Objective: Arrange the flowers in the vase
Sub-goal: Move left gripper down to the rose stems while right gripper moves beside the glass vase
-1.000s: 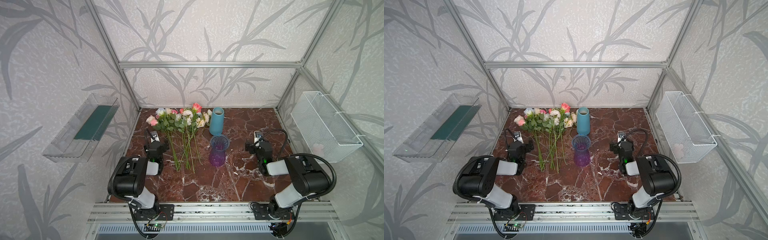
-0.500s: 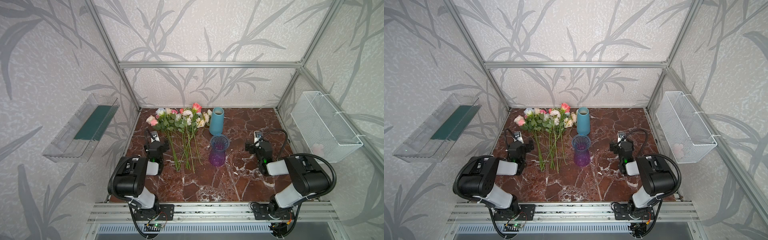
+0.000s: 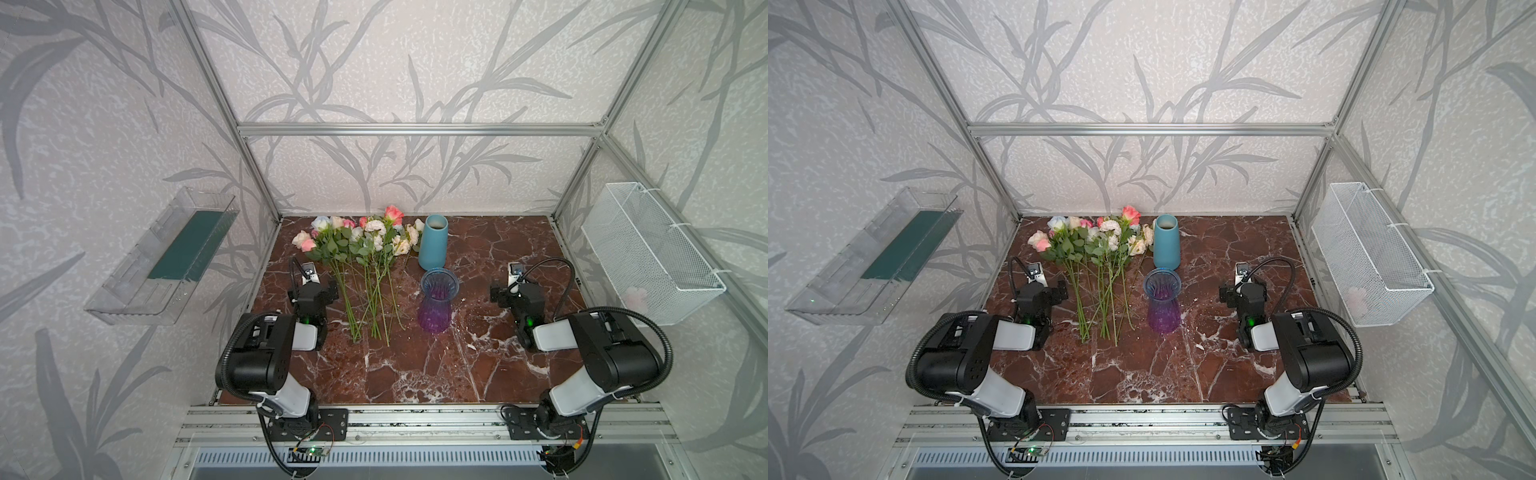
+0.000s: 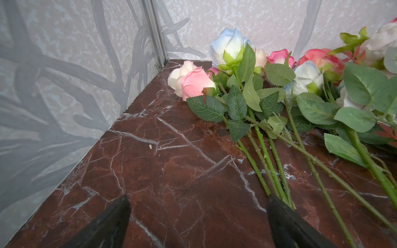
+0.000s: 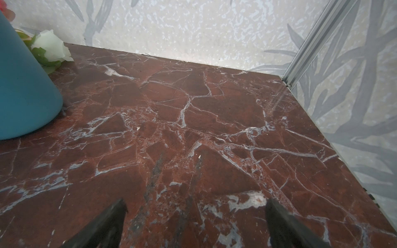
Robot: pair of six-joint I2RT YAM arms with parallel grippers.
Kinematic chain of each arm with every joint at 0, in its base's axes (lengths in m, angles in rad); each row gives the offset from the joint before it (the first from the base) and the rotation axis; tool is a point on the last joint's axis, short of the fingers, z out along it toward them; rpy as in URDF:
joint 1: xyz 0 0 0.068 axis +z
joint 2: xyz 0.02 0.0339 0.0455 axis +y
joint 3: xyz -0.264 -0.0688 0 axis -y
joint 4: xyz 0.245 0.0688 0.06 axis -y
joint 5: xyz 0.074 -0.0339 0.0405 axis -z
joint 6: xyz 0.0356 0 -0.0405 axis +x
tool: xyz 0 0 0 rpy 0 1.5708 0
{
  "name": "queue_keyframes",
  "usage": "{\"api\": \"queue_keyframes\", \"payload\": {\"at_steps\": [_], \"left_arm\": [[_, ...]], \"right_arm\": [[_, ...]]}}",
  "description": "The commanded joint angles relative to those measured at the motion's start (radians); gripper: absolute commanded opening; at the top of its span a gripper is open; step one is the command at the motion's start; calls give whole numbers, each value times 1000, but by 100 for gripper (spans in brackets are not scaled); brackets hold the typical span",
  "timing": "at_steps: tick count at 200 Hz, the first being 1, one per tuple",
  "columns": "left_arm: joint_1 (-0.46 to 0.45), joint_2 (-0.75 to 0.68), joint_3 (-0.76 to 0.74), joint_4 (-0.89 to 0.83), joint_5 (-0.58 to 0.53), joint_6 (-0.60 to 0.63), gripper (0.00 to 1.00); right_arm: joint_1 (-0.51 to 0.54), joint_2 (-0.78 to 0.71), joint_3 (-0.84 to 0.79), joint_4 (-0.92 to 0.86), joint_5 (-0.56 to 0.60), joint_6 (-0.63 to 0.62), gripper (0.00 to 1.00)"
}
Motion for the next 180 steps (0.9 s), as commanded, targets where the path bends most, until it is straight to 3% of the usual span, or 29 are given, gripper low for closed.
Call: {"api": "queue_keyframes", "payload": {"at_steps": [1, 22, 42, 67, 78, 88, 97, 106, 119, 134, 143, 153, 167, 180], "left_arm": [[-9, -18, 6, 36, -27, 13, 99], [-49, -195, 32, -157, -80, 40, 99], [-61, -395, 96, -358, 22, 70, 99], [-64, -584, 230, -603, 26, -9, 99], [-65, -639, 305, -728, -30, -125, 99], [-64, -685, 385, -885, -130, -315, 99], [-61, -722, 469, -1082, -189, -510, 99], [-46, -762, 525, -1217, -117, -595, 99], [-28, -836, 496, -1144, 28, -514, 99], [-25, -937, 391, -1064, -30, -651, 99], [-19, -995, 354, -1045, -13, -650, 99], [-17, -1019, 367, -1108, 4, -633, 98], [-17, -1002, 409, -1220, 27, -633, 89], [-16, -945, 458, -1330, 83, -614, 83]], "right_arm": [[5, -15, 14, 17, 15, -3, 99], [3, -16, 13, 14, 11, -3, 99], [28, -68, 25, -46, 75, -14, 99], [162, -211, 164, -343, 308, -135, 99], [230, -278, 241, -462, 385, -201, 99], [287, -342, 317, -582, 499, -186, 99], [326, -394, 390, -710, 611, -110, 99], [343, -448, 462, -890, 681, 25, 99], [306, -541, 505, -1063, 546, 169, 99], [223, -662, 453, -1089, 287, 351, 99], [171, -720, 433, -1116, 147, 408, 99], [141, -745, 440, -1170, 73, 437, 89], [138, -750, 471, -1272, 57, 445, 73], [138, -743, 489, -1337, 34, 472, 51]]}}
